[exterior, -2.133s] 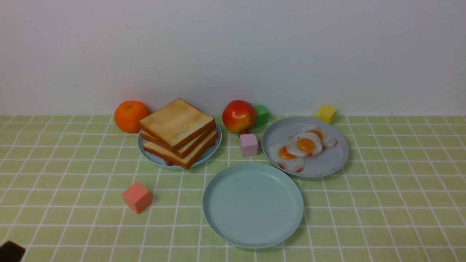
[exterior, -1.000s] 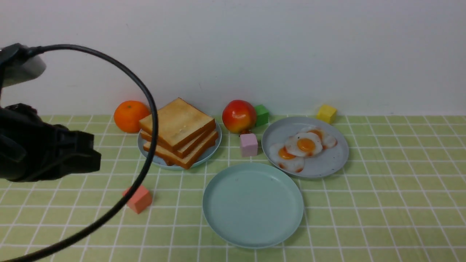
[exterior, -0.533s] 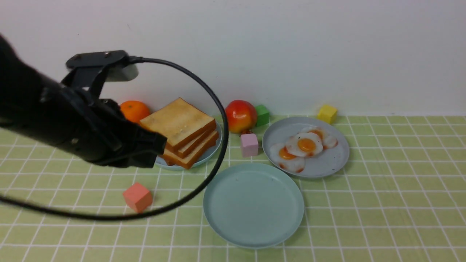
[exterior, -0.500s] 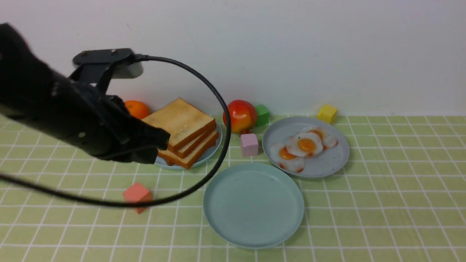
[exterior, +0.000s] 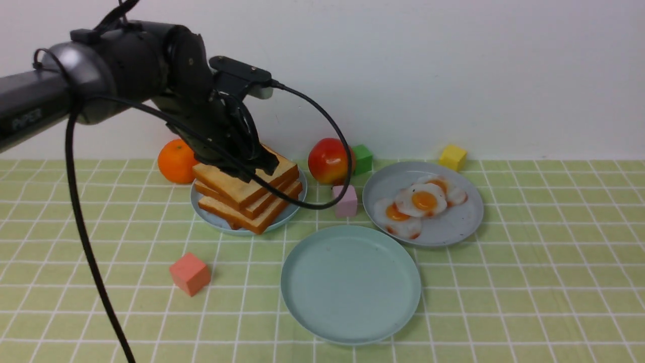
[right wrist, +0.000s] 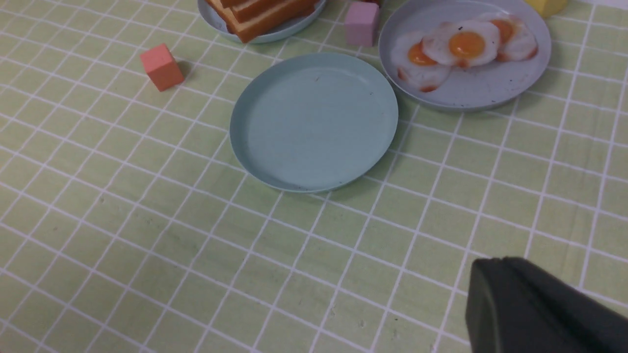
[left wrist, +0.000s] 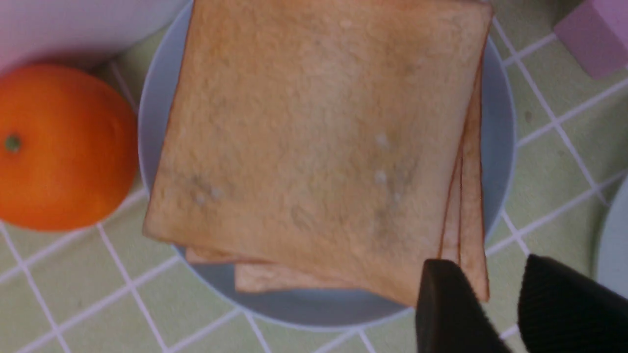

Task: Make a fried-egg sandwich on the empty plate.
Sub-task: Use the left arm to grab a slice of bread

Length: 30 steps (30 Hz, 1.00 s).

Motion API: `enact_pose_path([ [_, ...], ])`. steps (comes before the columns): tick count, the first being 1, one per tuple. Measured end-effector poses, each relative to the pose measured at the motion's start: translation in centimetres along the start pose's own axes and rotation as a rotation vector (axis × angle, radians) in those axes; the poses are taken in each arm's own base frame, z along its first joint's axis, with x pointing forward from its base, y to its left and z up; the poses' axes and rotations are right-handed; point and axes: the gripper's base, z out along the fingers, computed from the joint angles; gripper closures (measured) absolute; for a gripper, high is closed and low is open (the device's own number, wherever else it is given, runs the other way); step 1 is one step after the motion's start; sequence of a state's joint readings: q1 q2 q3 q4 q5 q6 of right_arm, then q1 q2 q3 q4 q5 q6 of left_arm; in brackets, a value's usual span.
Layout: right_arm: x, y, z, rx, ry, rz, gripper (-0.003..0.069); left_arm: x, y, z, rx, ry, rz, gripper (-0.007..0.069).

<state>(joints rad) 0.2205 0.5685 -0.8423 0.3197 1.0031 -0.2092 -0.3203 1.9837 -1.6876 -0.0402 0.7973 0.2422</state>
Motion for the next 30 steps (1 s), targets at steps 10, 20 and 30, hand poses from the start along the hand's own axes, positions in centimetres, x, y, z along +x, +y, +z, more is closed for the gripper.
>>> enact_pose_path([
  [10, 0.0, -0.1, 0.0, 0.016, -0.005, -0.009, 0.0657, 0.4, 0.5, 4.4, -0.046, -0.005, 0.123, 0.0100],
  [20, -0.1, -0.2, 0.0, 0.017, -0.006, -0.010, 0.0656, 0.7, 0.6, 6.2, -0.062, 0.009, 0.153, 0.0284],
  [30, 0.1, -0.1, 0.0, 0.012, 0.015, -0.010, 0.0651, 0.2, 0.3, 4.5, -0.068, 0.001, 0.175, 0.0522],
])
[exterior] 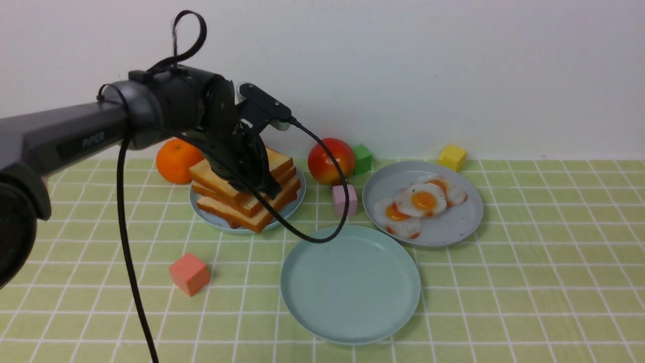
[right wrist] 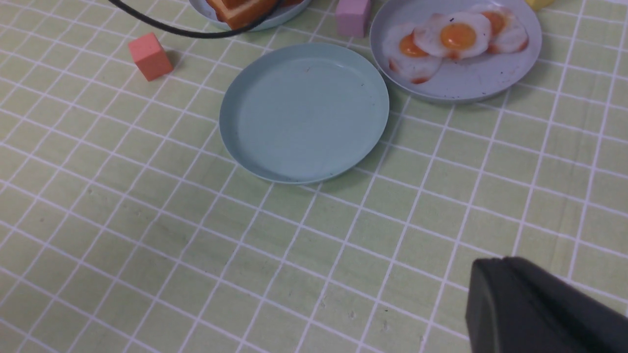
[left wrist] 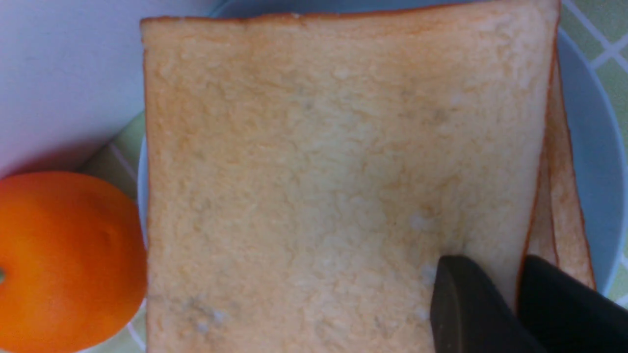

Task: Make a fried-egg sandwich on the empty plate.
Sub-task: Use the left arm to grab a slice of bread, then use the left arm to put a slice of bread into the empty plate in the middle

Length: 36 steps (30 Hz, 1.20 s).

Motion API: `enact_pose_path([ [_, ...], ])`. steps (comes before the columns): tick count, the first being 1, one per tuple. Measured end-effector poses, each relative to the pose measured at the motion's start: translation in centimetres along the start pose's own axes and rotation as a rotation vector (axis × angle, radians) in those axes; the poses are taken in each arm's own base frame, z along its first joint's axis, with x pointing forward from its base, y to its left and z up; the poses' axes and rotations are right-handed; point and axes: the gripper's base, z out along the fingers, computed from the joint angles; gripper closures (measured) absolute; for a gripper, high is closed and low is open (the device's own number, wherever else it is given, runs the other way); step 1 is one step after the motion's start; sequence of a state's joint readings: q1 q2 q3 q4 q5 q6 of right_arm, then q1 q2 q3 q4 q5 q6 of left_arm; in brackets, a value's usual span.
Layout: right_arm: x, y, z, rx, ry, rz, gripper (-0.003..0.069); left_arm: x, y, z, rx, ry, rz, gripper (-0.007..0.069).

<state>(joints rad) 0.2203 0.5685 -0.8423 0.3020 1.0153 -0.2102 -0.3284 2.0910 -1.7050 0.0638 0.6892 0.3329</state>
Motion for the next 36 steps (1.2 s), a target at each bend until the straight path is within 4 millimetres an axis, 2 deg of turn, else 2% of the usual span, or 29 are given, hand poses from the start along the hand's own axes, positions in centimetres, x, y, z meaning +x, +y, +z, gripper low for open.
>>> enact_pose_path([
  [1, 0.0, 0.0, 0.0, -0.001, 0.002, 0.000, 0.0650, -0.2, 0.1, -1.0, -0.002, 0.000, -0.003, 0.0522],
  [2, 0.0, 0.0, 0.0, -0.001, 0.003, 0.000, 0.0650, -0.2, 0.1, -1.2, -0.004, -0.004, -0.006, 0.0522],
  [3, 0.1, 0.0, 0.0, 0.001, 0.007, -0.002, 0.0648, -0.6, 0.1, -3.4, -0.003, -0.006, -0.030, 0.0522],
  [5, 0.1, 0.0, 0.0, 0.003, 0.008, -0.003, 0.0647, -0.9, -0.2, -4.9, -0.002, -0.014, -0.047, 0.0522],
  [6, 0.1, -0.1, 0.0, 0.006, 0.011, -0.005, 0.0645, -1.3, -1.2, -7.3, 0.009, -0.026, -0.066, 0.0522],
  [7, 0.1, -0.1, 0.0, 0.006, 0.013, -0.005, 0.0645, -1.4, -1.3, -7.9, 0.010, -0.034, -0.067, 0.0522],
  [8, 0.2, -0.1, 0.0, 0.007, 0.017, -0.007, 0.0645, -1.6, -3.6, -9.7, 0.039, -0.043, -0.053, 0.0522],
  [9, 0.2, -0.1, 0.0, 0.010, 0.022, -0.009, 0.0645, -1.6, -4.9, -10.6, 0.054, -0.054, -0.037, 0.0522],
  [11, 0.3, -0.1, 0.0, 0.013, 0.033, -0.012, 0.0645, -1.2, -8.5, -11.2, 0.101, -0.063, 0.028, 0.0522],
  [14, 0.4, -0.2, 0.0, 0.016, 0.044, -0.015, 0.0642, -0.3, -13.8, -10.3, 0.164, -0.057, 0.139, 0.0522],
  [16, 0.4, -0.1, 0.0, 0.016, 0.046, -0.015, 0.0641, 0.2, -16.3, -9.4, 0.186, -0.043, 0.191, 0.0522],
  [21, 0.4, -0.2, 0.0, 0.017, 0.049, -0.017, 0.0636, 0.6, -19.9, -7.5, 0.200, -0.034, 0.289, 0.0522],
  [25, 0.4, -0.2, 0.0, 0.018, 0.049, -0.017, 0.0634, 1.0, -21.1, -6.5, 0.207, -0.015, 0.321, 0.0522],
  [31, 0.5, -0.1, 0.0, 0.016, 0.060, -0.017, 0.0631, 1.4, -21.4, -5.4, 0.200, 0.018, 0.337, 0.0516],
  [36, 0.6, -0.1, 0.0, 0.016, 0.064, -0.017, 0.0628, 1.4, -21.3, -5.4, 0.197, 0.022, 0.341, 0.0419],
])
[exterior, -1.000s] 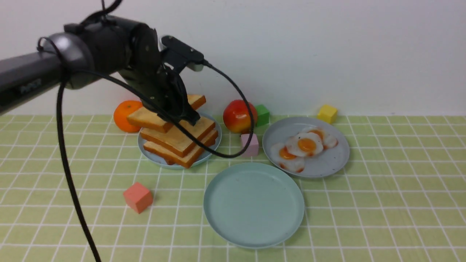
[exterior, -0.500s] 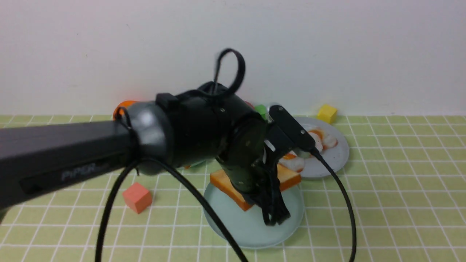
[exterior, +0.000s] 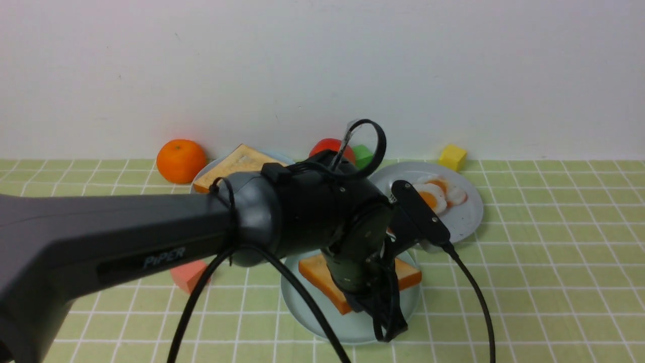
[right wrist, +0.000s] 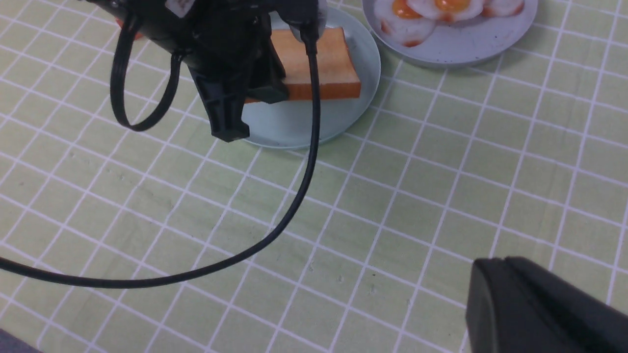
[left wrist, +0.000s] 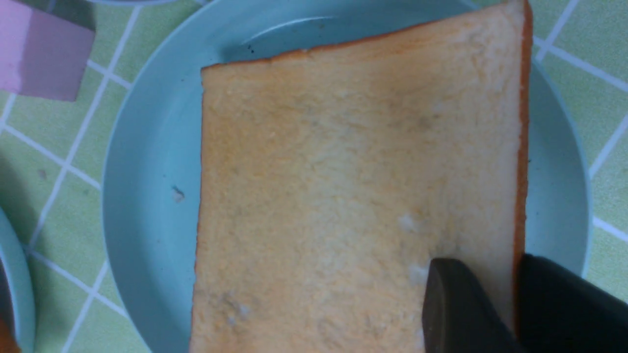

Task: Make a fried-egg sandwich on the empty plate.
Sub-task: Use the left arm to put a slice of bread into the empty plate in the middle, then use the right arm to grab a fried egg

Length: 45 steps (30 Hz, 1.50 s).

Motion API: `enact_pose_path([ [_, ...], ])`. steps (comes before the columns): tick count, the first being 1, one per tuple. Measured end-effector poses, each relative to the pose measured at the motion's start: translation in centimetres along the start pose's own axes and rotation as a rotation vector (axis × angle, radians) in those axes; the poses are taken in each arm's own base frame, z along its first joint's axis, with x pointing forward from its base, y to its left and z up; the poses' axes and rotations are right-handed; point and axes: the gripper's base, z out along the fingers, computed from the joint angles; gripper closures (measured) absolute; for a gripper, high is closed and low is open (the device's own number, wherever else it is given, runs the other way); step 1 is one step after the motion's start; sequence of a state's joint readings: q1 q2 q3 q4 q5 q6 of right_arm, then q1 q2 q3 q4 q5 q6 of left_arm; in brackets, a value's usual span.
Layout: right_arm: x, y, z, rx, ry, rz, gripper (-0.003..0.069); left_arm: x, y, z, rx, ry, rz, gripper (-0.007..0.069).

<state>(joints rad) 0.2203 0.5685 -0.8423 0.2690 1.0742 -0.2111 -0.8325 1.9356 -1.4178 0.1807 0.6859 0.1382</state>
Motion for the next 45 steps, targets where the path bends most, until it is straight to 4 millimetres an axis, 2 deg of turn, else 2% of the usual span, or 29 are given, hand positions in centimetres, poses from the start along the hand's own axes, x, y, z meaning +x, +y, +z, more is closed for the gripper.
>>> enact_pose_path([
  [2, 0.0, 0.0, 0.0, 0.000, 0.002, 0.000, 0.0627, 0.1, 0.0, 0.0, -0.004, 0.010, 0.007, 0.0310],
  [8, 0.0, 0.0, 0.0, -0.001, 0.002, 0.000, 0.0620, 0.2, 0.1, -0.5, -0.008, 0.017, -0.022, 0.0095],
  [10, 0.0, 0.0, 0.0, -0.001, 0.002, 0.000, 0.0619, 0.1, 0.2, -0.9, -0.010, 0.012, -0.046, 0.0077],
  [12, 0.0, 0.0, 0.0, -0.001, 0.002, 0.000, 0.0616, -0.1, 0.5, -2.9, -0.021, -0.028, -0.122, 0.0069],
  [13, 0.0, 0.0, 0.0, -0.001, -0.002, 0.000, 0.0614, -0.3, 0.7, -4.3, -0.026, -0.058, -0.159, 0.0081],
  [15, -0.3, -0.1, 0.2, 0.001, -0.017, 0.004, 0.0613, -0.5, 1.3, -8.3, -0.037, -0.142, -0.244, 0.0154],
  [16, -0.5, -0.1, 0.3, 0.003, -0.025, 0.005, 0.0612, -0.5, 1.4, -9.6, -0.039, -0.168, -0.275, 0.0184],
  [18, -1.1, -0.4, 1.0, 0.011, -0.040, 0.012, 0.0610, 0.0, 1.9, -14.6, -0.047, -0.266, -0.361, 0.0328],
  [19, -1.5, -0.6, 1.4, 0.013, -0.040, 0.017, 0.0610, 0.4, 2.0, -16.4, -0.046, -0.301, -0.401, 0.0387],
  [21, -2.3, -1.0, 2.6, 0.020, -0.046, 0.030, 0.0610, 1.9, 2.1, -20.8, -0.046, -0.388, -0.463, 0.0550],
  [23, -2.9, -1.4, 4.1, 0.025, -0.024, 0.043, 0.0609, 3.8, 1.8, -23.3, -0.041, -0.442, -0.490, 0.0633],
  [26, -3.8, -2.1, 6.2, 0.028, 0.022, 0.060, 0.0607, 7.5, 1.0, -25.9, -0.028, -0.519, -0.507, 0.0638],
  [28, -4.7, -2.6, 8.0, 0.028, 0.067, 0.072, 0.0604, 10.2, 0.1, -26.0, -0.021, -0.550, -0.509, 0.0638],
  [30, -5.3, -2.9, 9.1, 0.028, 0.090, 0.079, 0.0602, 12.0, -0.4, -26.4, -0.017, -0.595, -0.508, 0.0638],
  [31, -6.3, -3.3, 10.5, 0.028, 0.116, 0.086, 0.0601, 14.0, -1.2, -25.6, -0.010, -0.619, -0.510, 0.0638],
  [33, -7.5, -3.8, 11.8, 0.029, 0.131, 0.090, 0.0599, 16.2, -2.0, -24.7, 0.002, -0.650, -0.521, 0.0638],
  [34, -8.0, -3.9, 12.3, 0.029, 0.137, 0.092, 0.0599, 16.7, -2.2, -24.5, 0.005, -0.658, -0.523, 0.0638],
  [36, -9.6, -4.6, 14.9, 0.023, 0.171, 0.106, 0.0595, 19.0, -3.1, -23.3, 0.022, -0.731, -0.532, 0.0638],
  [40, -11.9, -5.7, 19.0, 0.014, 0.208, 0.125, 0.0591, 20.8, -3.8, -23.0, 0.035, -0.841, -0.532, 0.0638],
  [41, -11.7, -5.8, 19.3, 0.013, 0.217, 0.127, 0.0590, 20.8, -3.8, -23.1, 0.036, -0.851, -0.532, 0.0638],
  [42, -12.3, -6.4, 21.3, 0.018, 0.244, 0.125, 0.0585, 21.1, -3.9, -23.4, 0.038, -0.897, -0.528, 0.0638],
  [43, -12.4, -6.5, 21.5, 0.020, 0.248, 0.123, 0.0584, 21.1, -3.9, -23.5, 0.038, -0.903, -0.528, 0.0638],
  [45, -12.9, -7.4, 24.3, 0.034, 0.290, 0.107, 0.0566, 21.1, -3.9, -23.8, 0.040, -0.944, -0.524, 0.0638],
])
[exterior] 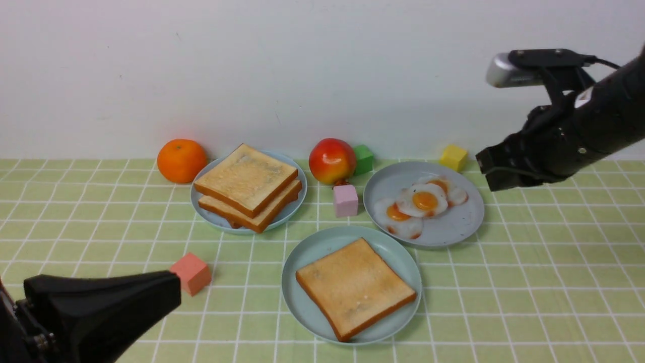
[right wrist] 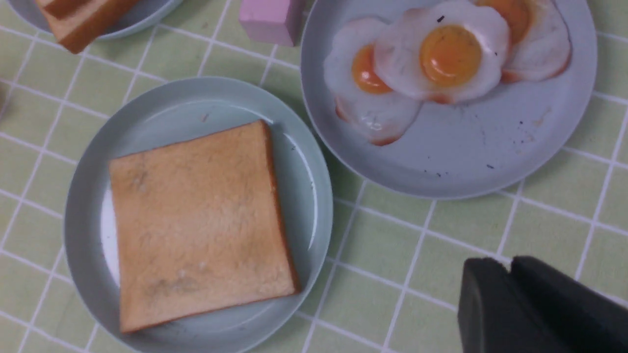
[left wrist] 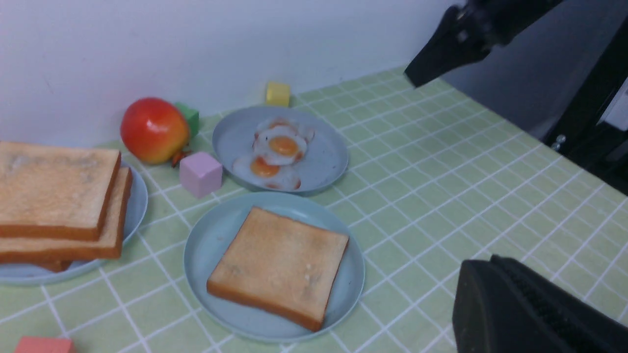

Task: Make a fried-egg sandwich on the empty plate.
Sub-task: Use the right arm to grab a fried egg

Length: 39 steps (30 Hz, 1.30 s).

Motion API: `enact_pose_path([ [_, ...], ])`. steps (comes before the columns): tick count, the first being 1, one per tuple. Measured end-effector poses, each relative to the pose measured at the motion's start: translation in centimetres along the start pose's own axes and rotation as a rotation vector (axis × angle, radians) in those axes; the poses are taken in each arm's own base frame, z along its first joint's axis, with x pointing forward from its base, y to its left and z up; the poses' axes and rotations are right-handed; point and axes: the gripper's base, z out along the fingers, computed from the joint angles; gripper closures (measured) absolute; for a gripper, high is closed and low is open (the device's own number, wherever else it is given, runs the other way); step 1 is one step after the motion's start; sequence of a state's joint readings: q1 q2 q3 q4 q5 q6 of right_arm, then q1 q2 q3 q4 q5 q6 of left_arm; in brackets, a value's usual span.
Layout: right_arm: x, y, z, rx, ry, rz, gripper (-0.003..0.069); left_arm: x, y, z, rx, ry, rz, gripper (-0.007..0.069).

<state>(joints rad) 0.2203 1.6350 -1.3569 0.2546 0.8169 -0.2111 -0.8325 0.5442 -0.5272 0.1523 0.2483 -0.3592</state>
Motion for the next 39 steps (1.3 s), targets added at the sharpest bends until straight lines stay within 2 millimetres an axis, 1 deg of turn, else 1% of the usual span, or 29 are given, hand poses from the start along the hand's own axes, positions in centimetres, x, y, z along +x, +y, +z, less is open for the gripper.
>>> enact_pose_path([
  [1, -0.2, -0.1, 0.1, 0.003, -0.002, -0.004, 0.0564, 0.0, 0.0, 0.0, 0.001, -0.001, 0.000, 0.0638],
  [2, -0.9, -0.5, 1.8, 0.010, 0.022, -0.009, 0.0542, -0.1, 0.0, 0.0, 0.005, -0.012, 0.000, 0.0638],
  [5, -2.0, -1.2, 4.8, 0.017, 0.049, -0.077, 0.0484, -0.2, -0.1, 0.0, 0.010, -0.026, -0.006, 0.0638],
  [6, -2.2, -1.2, 5.0, 0.019, 0.046, -0.099, 0.0474, -0.2, -0.1, 0.0, 0.010, -0.025, -0.006, 0.0638],
  [8, -2.5, -1.8, 7.6, 0.021, 0.084, -0.261, 0.0403, -0.2, -0.1, 0.0, 0.010, -0.027, -0.013, 0.0638],
  [9, -2.6, -1.8, 7.6, 0.022, 0.081, -0.262, 0.0403, -0.2, -0.1, 0.0, 0.010, -0.027, -0.013, 0.0638],
  [11, -2.6, -2.2, 9.5, 0.011, 0.105, -0.432, 0.0328, -0.2, -0.1, 0.0, 0.011, -0.026, -0.021, 0.0638],
  [13, -2.6, -2.4, 10.6, 0.004, 0.102, -0.579, 0.0267, -0.2, -0.1, 0.0, 0.012, -0.026, -0.025, 0.0638],
  [14, -2.5, -2.5, 11.2, -0.002, 0.102, -0.721, 0.0220, -0.2, -0.1, 0.0, 0.013, -0.025, -0.027, 0.0638],
  [15, -2.5, -2.6, 11.5, -0.005, 0.103, -0.809, 0.0195, -0.2, -0.1, 0.0, 0.013, -0.025, -0.028, 0.0638],
  [16, -2.4, -2.6, 11.6, -0.006, 0.104, -0.828, 0.0190, -0.2, -0.1, 0.0, 0.013, -0.025, -0.029, 0.0638],
  [17, -2.4, -2.7, 12.1, -0.011, 0.104, -0.971, 0.0157, -0.2, -0.1, 0.0, 0.013, -0.024, -0.029, 0.0638],
  [18, -2.4, -2.8, 12.4, -0.009, 0.101, -1.035, 0.0148, -0.2, -0.1, 0.0, 0.013, -0.024, -0.029, 0.0638],
  [19, -2.4, -2.8, 12.4, -0.009, 0.101, -1.035, 0.0146, -0.2, -0.1, 0.0, 0.013, -0.024, -0.029, 0.0638],
  [20, -2.4, -3.0, 13.1, -0.001, 0.093, -1.112, 0.0136, -0.2, -0.1, 0.0, 0.013, -0.024, -0.032, 0.0638],
  [22, -2.3, -3.2, 14.1, 0.014, 0.081, -1.158, 0.0132, -0.2, -0.1, 0.0, 0.013, -0.024, -0.032, 0.0638],
  [26, -2.2, -3.6, 15.6, 0.038, 0.066, -1.189, 0.0130, -0.2, -0.1, 0.0, 0.013, -0.024, -0.031, 0.0638],
  [29, -2.0, -3.9, 16.4, 0.056, 0.069, -1.210, 0.0130, -0.2, -0.1, 0.0, 0.013, -0.024, -0.031, 0.0638],
  [39, -1.8, -4.4, 18.0, 0.101, 0.056, -1.261, 0.0130, -0.2, -0.1, 0.0, 0.013, -0.024, -0.034, 0.0638],
])
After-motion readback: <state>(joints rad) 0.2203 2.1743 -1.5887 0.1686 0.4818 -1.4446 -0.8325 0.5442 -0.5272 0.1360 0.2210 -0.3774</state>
